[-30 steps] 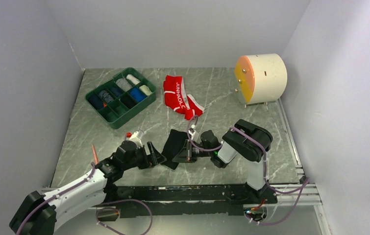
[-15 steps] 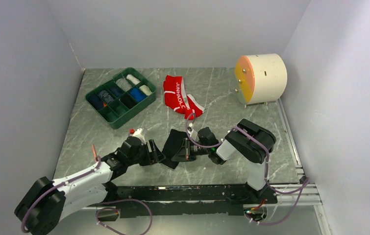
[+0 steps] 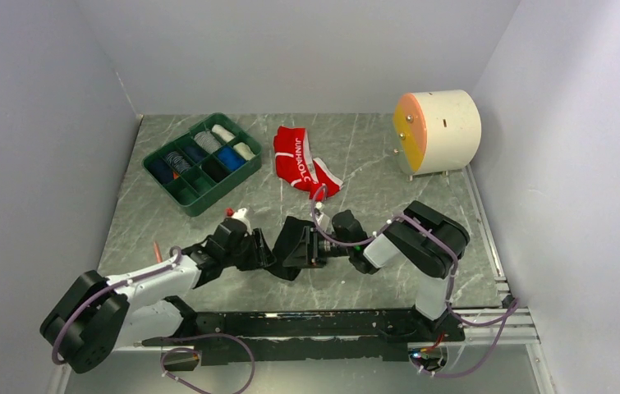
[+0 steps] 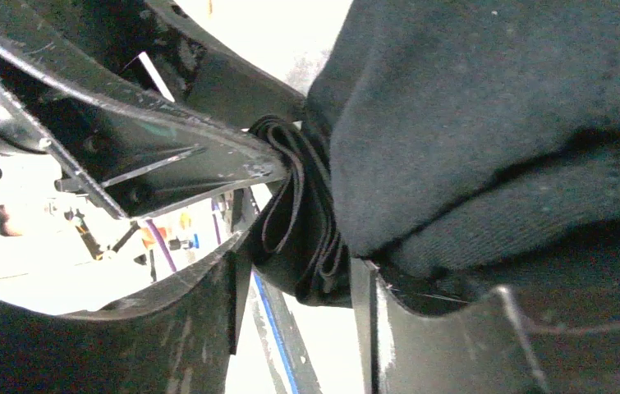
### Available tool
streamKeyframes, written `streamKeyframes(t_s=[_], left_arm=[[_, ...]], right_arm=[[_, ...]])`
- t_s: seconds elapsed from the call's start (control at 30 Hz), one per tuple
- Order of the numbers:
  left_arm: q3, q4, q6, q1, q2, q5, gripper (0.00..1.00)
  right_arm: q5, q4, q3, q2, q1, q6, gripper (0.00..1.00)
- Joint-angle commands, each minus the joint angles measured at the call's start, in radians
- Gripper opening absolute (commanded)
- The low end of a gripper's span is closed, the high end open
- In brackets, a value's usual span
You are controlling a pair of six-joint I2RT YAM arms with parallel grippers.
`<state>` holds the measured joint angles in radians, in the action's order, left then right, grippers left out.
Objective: Roll the underwear
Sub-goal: Roll the underwear to the center of the board.
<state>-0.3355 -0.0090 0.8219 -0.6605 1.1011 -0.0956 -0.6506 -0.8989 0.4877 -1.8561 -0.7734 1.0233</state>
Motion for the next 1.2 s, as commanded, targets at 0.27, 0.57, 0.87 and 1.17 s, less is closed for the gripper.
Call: streamKeyframes(t_s=[0.27,0.57,0.87,1.17], left_arm=[[-0.056,-0.023,-0.087,0.005,0.137,0.024,0.49],[-0.042,-0.004,-0.065,0.006,0.146,-0.007,0.47],[-0.041,-0.024,-0.067,0.006,0.124,-0.002,0.46],[-0.051,-0.034,-0.081,0.006,0.126,-0.001,0.45]], right_arm=[[0.237,0.282,0.028,0.192,-0.066,-0.277,0.58],[0.477,0.496,0.14,0.231,-0.197,-0.414,0.56],[0.517,0.474,0.094,0.307,-0.224,-0.396,0.68],[0.617,0.55,0.128,0.303,-0.282,-0.413,0.74]])
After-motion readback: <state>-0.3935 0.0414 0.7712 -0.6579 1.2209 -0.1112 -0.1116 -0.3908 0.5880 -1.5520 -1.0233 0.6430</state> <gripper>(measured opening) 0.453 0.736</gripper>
